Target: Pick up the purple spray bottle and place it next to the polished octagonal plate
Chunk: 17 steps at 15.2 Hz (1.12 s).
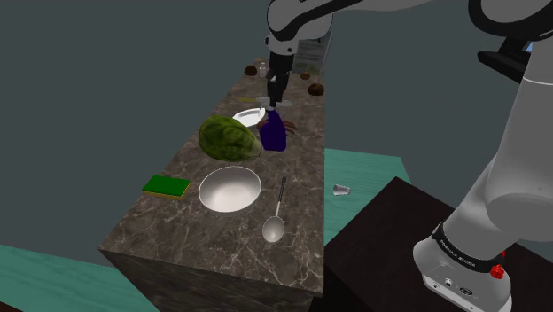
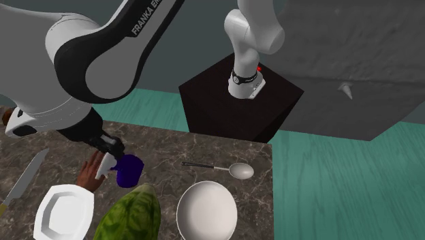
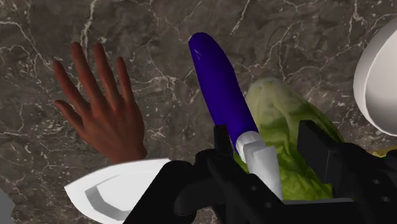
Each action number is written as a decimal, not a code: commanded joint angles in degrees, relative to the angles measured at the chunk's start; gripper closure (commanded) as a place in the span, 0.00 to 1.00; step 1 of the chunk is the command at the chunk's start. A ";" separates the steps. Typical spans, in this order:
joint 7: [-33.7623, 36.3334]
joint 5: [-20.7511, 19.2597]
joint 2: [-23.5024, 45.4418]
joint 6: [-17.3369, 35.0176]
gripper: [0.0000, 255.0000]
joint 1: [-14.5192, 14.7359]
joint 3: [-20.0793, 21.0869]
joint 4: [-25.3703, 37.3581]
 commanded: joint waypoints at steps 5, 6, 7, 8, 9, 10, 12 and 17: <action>0.00 0.00 0.00 0.00 0.00 0.00 0.00 0.00; 0.07 -0.10 -0.56 -1.71 0.00 -0.09 -0.07 1.15; 0.14 -0.19 -1.05 -3.45 0.00 -0.18 -0.15 2.39; 0.21 -0.27 -1.48 -5.21 0.00 -0.28 -0.22 3.73; 0.26 -0.33 -1.76 -6.61 0.00 -0.36 -0.27 4.85; 0.26 -0.33 -1.76 -6.61 0.00 -0.36 -0.27 4.85; 0.26 -0.33 -1.76 -6.61 0.00 -0.36 -0.27 4.85; 0.25 -0.33 -1.76 -6.61 0.00 -0.36 -0.27 4.85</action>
